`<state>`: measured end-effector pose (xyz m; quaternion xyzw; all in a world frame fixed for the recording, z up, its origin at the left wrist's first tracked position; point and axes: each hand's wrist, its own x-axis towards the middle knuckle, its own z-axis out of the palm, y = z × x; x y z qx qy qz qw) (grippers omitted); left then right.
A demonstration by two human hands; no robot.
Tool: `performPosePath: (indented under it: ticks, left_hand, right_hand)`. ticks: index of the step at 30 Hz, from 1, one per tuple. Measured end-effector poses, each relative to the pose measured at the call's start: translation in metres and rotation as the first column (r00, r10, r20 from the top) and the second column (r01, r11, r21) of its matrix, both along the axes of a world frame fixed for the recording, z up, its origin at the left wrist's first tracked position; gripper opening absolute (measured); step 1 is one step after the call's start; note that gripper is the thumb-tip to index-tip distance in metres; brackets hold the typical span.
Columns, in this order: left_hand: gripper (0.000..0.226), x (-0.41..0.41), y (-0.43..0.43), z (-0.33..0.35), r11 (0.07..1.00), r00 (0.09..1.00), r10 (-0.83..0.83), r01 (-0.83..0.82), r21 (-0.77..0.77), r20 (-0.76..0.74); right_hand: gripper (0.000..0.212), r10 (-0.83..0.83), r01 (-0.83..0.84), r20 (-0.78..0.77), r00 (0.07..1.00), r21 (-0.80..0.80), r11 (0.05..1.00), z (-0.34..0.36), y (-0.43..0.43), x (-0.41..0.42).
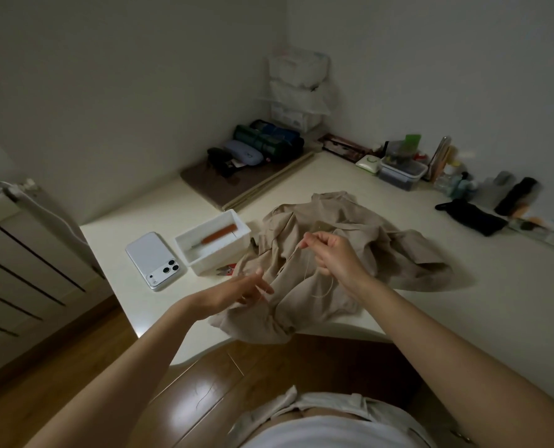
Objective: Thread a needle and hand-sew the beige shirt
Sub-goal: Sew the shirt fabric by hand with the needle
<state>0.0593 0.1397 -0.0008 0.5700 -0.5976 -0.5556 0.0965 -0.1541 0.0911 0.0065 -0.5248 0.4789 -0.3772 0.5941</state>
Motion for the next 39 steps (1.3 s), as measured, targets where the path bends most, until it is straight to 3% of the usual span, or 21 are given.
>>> performPosePath:
  ticks: [6,9,14,17,19,22,24,30,33,36,37,39]
  left_hand:
    - [0.021,0.006,-0.002,0.000,0.994,0.982,-0.094,0.101,-0.035,0.165]
    - [0.019,0.014,-0.003,-0.002,0.991,0.965,-0.117,0.128,-0.033,0.235]
    - [0.020,0.018,-0.006,-0.007,0.980,0.914,-0.152,0.190,-0.066,0.375]
    - [0.023,0.013,-0.007,-0.004,0.982,0.942,-0.084,0.134,-0.136,0.324]
    - [0.024,0.006,-0.007,-0.002,0.978,0.956,-0.069,0.121,-0.170,0.284]
    - [0.020,-0.005,-0.006,0.003,0.967,0.969,-0.058,0.114,-0.228,0.241]
    - [0.017,-0.008,-0.005,0.006,0.970,0.983,-0.040,0.081,-0.230,0.180]
    - [0.007,-0.004,0.005,0.017,0.996,1.000,-0.017,0.016,-0.092,-0.012]
    - [0.028,-0.002,0.007,0.017,0.991,0.983,0.132,-0.126,0.052,-0.130]
    - [0.057,0.000,0.008,0.016,0.984,0.960,0.175,-0.164,0.071,-0.217]
    - [0.058,0.001,0.007,0.015,0.981,0.952,0.193,-0.182,0.067,-0.237]
    - [0.039,0.002,0.005,0.012,0.972,0.930,0.229,-0.235,0.015,-0.286]
  right_hand:
    - [0.026,-0.178,0.171,-0.118,0.977,-0.068,0.983,-0.006,-0.011,-0.006]
    - [0.025,-0.237,0.222,-0.198,0.951,-0.097,0.970,-0.008,-0.012,-0.011]
    - [0.024,-0.145,0.053,-0.470,0.871,-0.203,0.978,-0.011,-0.005,-0.016]
    - [0.043,-0.058,-0.022,-0.463,0.884,-0.165,0.986,-0.011,-0.003,-0.011]
    - [0.047,0.088,-0.154,-0.434,0.896,-0.119,0.981,-0.008,0.001,-0.002]
    - [0.048,0.321,-0.378,-0.484,0.814,-0.023,0.925,-0.004,0.010,0.012]
    - [0.045,0.409,-0.442,-0.453,0.792,0.036,0.896,-0.001,0.016,0.017]
    - [0.018,0.373,-0.403,-0.396,0.839,0.008,0.915,0.002,0.019,0.022]
    - [0.010,0.375,-0.418,-0.413,0.830,-0.016,0.908,0.004,0.021,0.021]
    - [0.008,0.364,-0.415,-0.396,0.843,-0.049,0.908,0.007,0.023,0.020]
    - [0.009,0.357,-0.413,-0.396,0.846,-0.064,0.908,0.007,0.024,0.020]
    - [0.011,0.339,-0.403,-0.395,0.854,-0.088,0.911,0.007,0.024,0.020]
